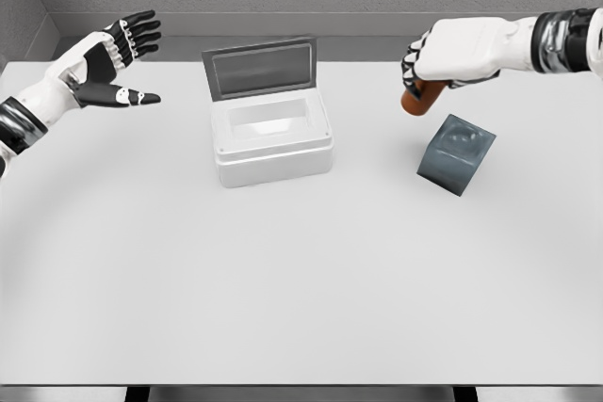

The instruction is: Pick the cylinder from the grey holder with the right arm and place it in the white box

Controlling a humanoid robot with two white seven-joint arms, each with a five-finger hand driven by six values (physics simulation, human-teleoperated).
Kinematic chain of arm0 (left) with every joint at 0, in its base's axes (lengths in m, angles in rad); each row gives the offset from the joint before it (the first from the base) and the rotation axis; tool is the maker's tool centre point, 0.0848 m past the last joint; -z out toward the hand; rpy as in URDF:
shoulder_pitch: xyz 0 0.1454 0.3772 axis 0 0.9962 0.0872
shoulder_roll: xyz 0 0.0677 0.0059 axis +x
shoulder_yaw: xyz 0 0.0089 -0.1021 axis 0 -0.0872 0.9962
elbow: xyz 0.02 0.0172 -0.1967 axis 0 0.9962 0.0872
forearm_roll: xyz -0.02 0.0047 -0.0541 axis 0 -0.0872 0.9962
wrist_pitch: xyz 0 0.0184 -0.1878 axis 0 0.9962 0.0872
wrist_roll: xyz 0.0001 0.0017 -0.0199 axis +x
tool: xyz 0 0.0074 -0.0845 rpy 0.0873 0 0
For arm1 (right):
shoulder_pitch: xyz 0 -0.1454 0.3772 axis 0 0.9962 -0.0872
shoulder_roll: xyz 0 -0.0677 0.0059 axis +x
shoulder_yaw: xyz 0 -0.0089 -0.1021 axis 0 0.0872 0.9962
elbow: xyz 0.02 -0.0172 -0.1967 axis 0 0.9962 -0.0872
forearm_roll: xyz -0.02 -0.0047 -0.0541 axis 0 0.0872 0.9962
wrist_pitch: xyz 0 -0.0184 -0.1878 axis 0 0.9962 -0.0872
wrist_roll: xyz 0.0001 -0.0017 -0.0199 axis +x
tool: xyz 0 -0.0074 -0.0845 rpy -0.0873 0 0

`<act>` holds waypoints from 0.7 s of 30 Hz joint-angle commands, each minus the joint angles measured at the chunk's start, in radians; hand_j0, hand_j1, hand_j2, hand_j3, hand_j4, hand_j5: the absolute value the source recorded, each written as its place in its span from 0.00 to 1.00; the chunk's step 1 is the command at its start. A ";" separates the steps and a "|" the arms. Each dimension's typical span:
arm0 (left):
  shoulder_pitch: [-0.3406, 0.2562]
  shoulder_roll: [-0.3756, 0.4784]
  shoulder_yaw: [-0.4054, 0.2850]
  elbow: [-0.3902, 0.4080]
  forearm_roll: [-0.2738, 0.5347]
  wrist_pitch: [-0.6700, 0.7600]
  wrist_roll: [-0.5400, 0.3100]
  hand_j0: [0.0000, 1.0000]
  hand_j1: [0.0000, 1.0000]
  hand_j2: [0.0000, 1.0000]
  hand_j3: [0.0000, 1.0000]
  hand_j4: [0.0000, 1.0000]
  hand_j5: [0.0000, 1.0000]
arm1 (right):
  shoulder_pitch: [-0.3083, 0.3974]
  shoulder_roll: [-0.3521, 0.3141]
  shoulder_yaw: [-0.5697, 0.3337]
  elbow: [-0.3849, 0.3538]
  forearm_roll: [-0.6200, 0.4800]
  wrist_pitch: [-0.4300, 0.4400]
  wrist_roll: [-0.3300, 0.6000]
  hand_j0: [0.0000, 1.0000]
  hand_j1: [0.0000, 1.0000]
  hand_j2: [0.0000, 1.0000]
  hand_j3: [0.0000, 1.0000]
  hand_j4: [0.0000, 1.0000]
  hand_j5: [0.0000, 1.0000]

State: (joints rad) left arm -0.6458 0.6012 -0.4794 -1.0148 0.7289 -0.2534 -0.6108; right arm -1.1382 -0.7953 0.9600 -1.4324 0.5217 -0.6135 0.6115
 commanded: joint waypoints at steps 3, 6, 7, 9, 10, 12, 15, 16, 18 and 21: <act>0.000 0.000 0.001 -0.001 0.004 0.000 0.000 1.00 1.00 1.00 1.00 1.00 1.00 | 0.000 0.024 -0.003 0.003 -0.002 0.003 -0.001 0.45 0.45 0.45 0.45 0.45 0.45; 0.000 0.000 0.001 -0.001 0.006 0.000 0.000 1.00 1.00 1.00 1.00 1.00 1.00 | -0.008 0.039 -0.003 0.012 -0.002 0.003 -0.001 0.45 0.45 0.45 0.45 0.45 0.45; 0.000 0.000 0.001 -0.001 0.006 0.000 0.000 1.00 1.00 1.00 1.00 1.00 1.00 | -0.008 0.042 -0.003 0.013 -0.002 0.003 -0.001 0.45 0.45 0.45 0.45 0.45 0.45; 0.000 0.000 0.001 -0.001 0.006 0.000 0.000 1.00 1.00 1.00 1.00 1.00 1.00 | -0.008 0.057 -0.003 0.013 -0.002 0.003 -0.001 0.45 0.45 0.45 0.45 0.45 0.45; 0.000 0.000 0.001 -0.001 0.006 0.000 0.000 1.00 1.00 1.00 1.00 1.00 1.00 | -0.008 0.059 -0.003 0.015 -0.002 0.003 -0.001 0.45 0.45 0.45 0.45 0.45 0.45; 0.000 0.002 0.001 -0.001 0.004 0.000 0.000 1.00 1.00 1.00 1.00 1.00 1.00 | -0.009 0.070 -0.003 0.017 -0.002 0.003 -0.001 0.44 0.44 0.44 0.44 0.44 0.44; -0.002 0.000 0.001 -0.001 0.004 0.000 0.000 1.00 1.00 1.00 1.00 1.00 1.00 | -0.015 0.093 -0.003 0.032 -0.002 0.003 -0.001 0.42 0.42 0.42 0.42 0.42 0.42; -0.002 0.002 0.001 -0.001 0.006 0.000 0.000 1.00 1.00 1.00 1.00 1.00 1.00 | -0.017 0.097 -0.003 0.032 -0.002 0.003 -0.001 0.42 0.42 0.42 0.42 0.42 0.42; -0.002 0.000 0.001 -0.001 0.006 0.000 0.000 1.00 1.00 1.00 1.00 1.00 1.00 | -0.025 0.100 -0.003 0.030 -0.002 0.003 -0.001 0.42 0.42 0.42 0.42 0.42 0.42; -0.003 0.000 0.001 -0.001 0.004 0.000 0.000 1.00 1.00 1.00 1.00 1.00 1.00 | -0.026 0.117 -0.001 0.030 -0.002 0.003 -0.001 0.42 0.42 0.42 0.42 0.42 0.42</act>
State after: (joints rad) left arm -0.6489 0.6004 -0.4794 -1.0145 0.7281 -0.2534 -0.6108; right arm -1.1674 -0.6874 0.9588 -1.4032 0.5228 -0.6134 0.6114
